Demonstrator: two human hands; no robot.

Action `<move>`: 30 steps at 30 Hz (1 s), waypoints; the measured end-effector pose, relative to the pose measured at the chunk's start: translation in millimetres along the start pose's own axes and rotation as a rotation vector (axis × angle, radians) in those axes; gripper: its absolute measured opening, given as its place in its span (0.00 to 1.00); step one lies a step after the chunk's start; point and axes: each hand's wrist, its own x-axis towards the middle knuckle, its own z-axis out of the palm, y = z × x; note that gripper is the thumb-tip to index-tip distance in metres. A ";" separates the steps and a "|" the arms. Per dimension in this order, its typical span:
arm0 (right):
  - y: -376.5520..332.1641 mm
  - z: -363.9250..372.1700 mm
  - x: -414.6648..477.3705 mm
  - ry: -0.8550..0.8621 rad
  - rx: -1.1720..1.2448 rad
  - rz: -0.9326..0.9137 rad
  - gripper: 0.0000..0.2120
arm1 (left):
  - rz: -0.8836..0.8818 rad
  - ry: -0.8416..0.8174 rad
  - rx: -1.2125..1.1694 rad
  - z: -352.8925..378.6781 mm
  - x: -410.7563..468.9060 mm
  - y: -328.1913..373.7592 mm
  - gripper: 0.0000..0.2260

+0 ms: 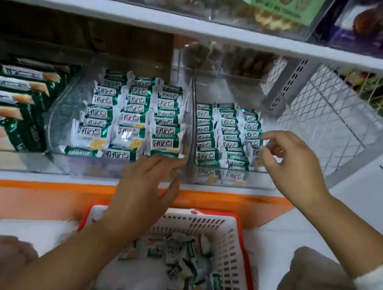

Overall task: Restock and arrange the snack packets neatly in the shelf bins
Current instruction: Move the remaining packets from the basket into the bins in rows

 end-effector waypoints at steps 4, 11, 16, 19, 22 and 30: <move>-33.2 32.7 -81.1 -0.451 0.346 0.142 0.08 | -0.127 -0.384 -0.042 10.8 -58.8 -16.9 0.14; 3.0 166.4 -218.1 -1.050 0.245 0.513 0.18 | -0.747 -0.777 -0.111 54.9 -203.5 -89.6 0.12; 14.9 217.3 -258.1 -1.130 0.235 0.615 0.19 | -0.931 -0.910 -0.104 80.3 -258.4 -121.8 0.14; 24.6 251.1 -271.6 -1.100 0.204 0.552 0.30 | -0.964 -0.927 -0.129 102.4 -264.0 -133.2 0.17; 28.0 273.4 -279.7 -1.117 0.237 0.571 0.38 | -0.915 -0.958 -0.110 128.3 -275.3 -143.8 0.22; 36.5 313.7 -287.5 -1.046 0.283 0.772 0.47 | -0.865 -1.050 -0.023 174.2 -292.5 -158.6 0.21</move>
